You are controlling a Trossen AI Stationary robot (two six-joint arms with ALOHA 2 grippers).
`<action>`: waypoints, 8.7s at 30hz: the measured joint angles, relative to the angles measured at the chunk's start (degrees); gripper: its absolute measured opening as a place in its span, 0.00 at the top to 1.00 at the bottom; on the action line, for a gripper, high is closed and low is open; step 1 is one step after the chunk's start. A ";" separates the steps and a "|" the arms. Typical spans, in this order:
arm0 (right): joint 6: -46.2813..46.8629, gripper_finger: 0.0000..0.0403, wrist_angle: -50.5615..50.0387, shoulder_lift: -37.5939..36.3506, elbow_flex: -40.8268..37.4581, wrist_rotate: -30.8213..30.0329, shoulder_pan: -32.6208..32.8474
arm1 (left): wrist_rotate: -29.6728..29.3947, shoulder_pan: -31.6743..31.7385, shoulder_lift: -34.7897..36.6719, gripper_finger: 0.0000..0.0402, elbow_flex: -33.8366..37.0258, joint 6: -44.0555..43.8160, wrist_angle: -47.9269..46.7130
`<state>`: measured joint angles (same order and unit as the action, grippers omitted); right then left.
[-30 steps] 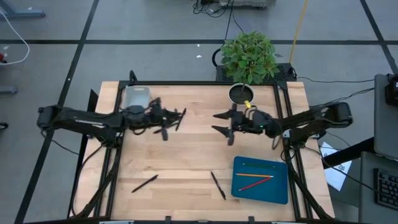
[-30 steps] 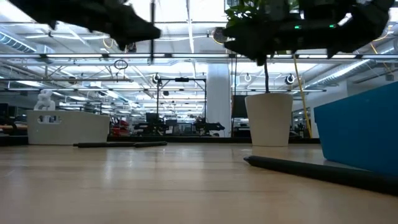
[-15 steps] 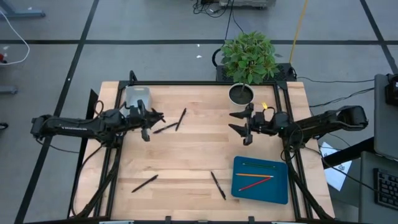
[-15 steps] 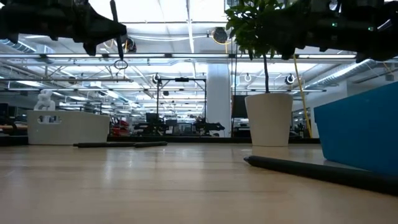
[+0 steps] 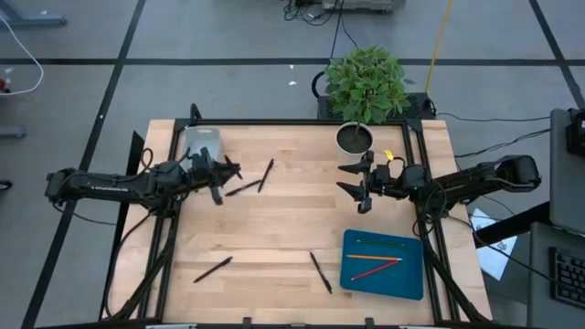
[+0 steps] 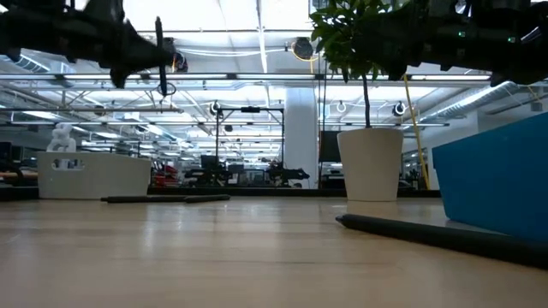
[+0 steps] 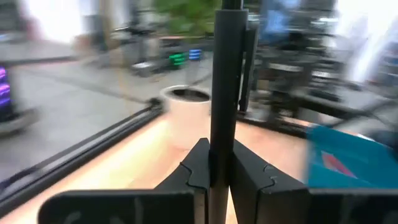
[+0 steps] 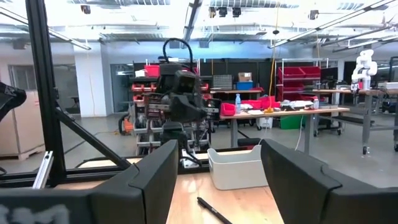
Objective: Sort pens & pencils
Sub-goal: Put the black pen into the white bin
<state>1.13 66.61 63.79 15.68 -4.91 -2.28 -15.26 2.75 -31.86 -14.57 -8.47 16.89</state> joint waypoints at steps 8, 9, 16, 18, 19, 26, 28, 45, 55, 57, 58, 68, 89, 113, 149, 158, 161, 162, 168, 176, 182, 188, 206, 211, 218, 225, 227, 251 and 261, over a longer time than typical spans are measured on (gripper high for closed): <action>1.23 0.46 0.02 0.00 0.02 0.00 0.00 | -16.91 10.27 -0.61 0.92 -6.79 -15.65 -32.33; 1.31 0.46 0.03 0.00 0.02 0.00 0.00 | -17.24 12.55 -0.96 0.92 -8.33 -16.73 -36.43; 1.36 0.46 0.13 0.00 0.04 0.00 0.00 | -11.33 30.24 -6.65 0.92 -18.64 -19.12 -54.49; 1.27 0.46 0.46 0.00 0.04 0.00 0.00 | -7.23 35.42 -10.33 0.92 -20.54 -19.09 -57.21; 1.27 0.46 0.67 0.00 0.06 0.00 0.00 | -5.07 37.73 -12.39 0.92 -21.14 -18.88 -58.07; 1.38 0.46 0.87 0.00 0.07 0.00 0.00 | 0.43 48.11 -28.20 0.92 -22.49 -14.45 -59.83; 1.39 0.46 0.87 0.00 0.07 0.00 0.00 | 0.43 49.40 -31.22 0.92 -22.49 -14.34 -59.62; 1.18 0.46 0.87 0.00 0.07 0.00 0.00 | 3.97 50.12 -31.70 0.51 -22.51 -12.19 -60.17; 1.11 0.46 0.90 0.00 0.07 0.00 0.00 | 14.17 42.86 -26.03 0.48 -31.32 -11.19 -60.25; 1.04 0.46 0.90 0.00 0.07 0.00 0.00 | 14.22 38.62 -25.78 0.50 -33.08 -11.28 -60.25; 1.03 0.46 0.90 0.00 0.07 0.00 0.00 | 14.31 36.28 -25.83 0.51 -33.69 -11.40 -60.29; 0.98 0.46 1.72 0.02 0.07 0.00 0.00 | 20.20 15.45 -35.32 0.58 -36.60 -14.62 -60.30; 0.96 0.46 1.65 0.02 0.09 0.01 -0.02 | 13.41 13.75 -65.60 0.62 -44.92 -4.60 -62.94; 1.16 0.46 1.25 0.02 0.09 0.04 -0.04 | 14.17 16.30 -66.45 0.62 -40.91 -3.86 -59.81; 1.20 0.46 0.84 0.02 0.09 0.04 -0.04 | 15.00 16.26 -66.79 0.95 -41.25 -6.13 -58.83; 1.20 0.46 0.78 0.02 0.09 0.04 -0.04 | 15.27 16.26 -66.60 0.95 -47.45 -4.33 -64.87; 1.20 0.46 0.78 0.02 0.09 0.04 -0.04 | 14.80 16.24 -65.46 0.95 -50.63 -3.66 -67.86; 1.20 0.46 0.76 0.02 0.09 0.04 -0.04 | 14.10 16.17 -64.58 0.95 -51.52 -3.32 -68.35; 1.20 0.46 0.02 0.00 0.09 0.04 -0.04 | 11.99 15.03 -53.48 0.95 -52.27 -2.75 -61.76; 1.20 0.46 -0.19 0.00 0.09 0.04 -0.04 | 11.74 7.68 -34.62 0.95 -42.12 -1.61 -36.84; 2.39 0.46 -1.29 0.00 0.09 0.46 0.11 | 12.30 1.01 -26.20 0.95 -25.32 0.79 -6.71; 2.93 0.46 -6.46 0.08 0.08 0.60 0.48 | 12.24 -2.56 -24.63 0.95 -11.86 1.03 10.86; -3.54 0.46 -11.93 12.61 8.15 0.49 3.54 | 12.78 -3.03 -24.15 0.96 -5.95 1.10 16.89; -3.37 0.46 -11.67 12.59 8.15 0.48 3.54 | 12.78 -3.28 -24.15 0.96 -5.97 1.39 16.80; -3.21 0.46 -12.98 12.59 8.15 0.48 3.54 | 1.61 -3.25 -19.61 0.96 -6.21 0.61 7.90; -2.43 0.46 -13.73 12.59 8.15 0.46 3.54 | -25.63 -3.24 -5.39 0.96 -8.68 -8.58 -22.50; -2.43 0.46 -13.73 12.59 8.15 0.47 3.54 | -32.15 -3.24 -2.64 0.96 -8.68 -11.78 -28.45; -1.78 0.46 -13.70 12.59 8.13 0.44 3.52 | -22.27 23.95 -8.13 0.96 -8.68 -34.44 -59.52; -1.78 0.46 -13.73 12.59 8.13 0.44 3.52 | -20.70 25.37 -13.92 0.74 -8.68 -30.80 -56.18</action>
<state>-0.65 52.88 76.38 23.81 -4.47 1.23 -35.97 28.12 -45.78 -23.24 -39.27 -39.29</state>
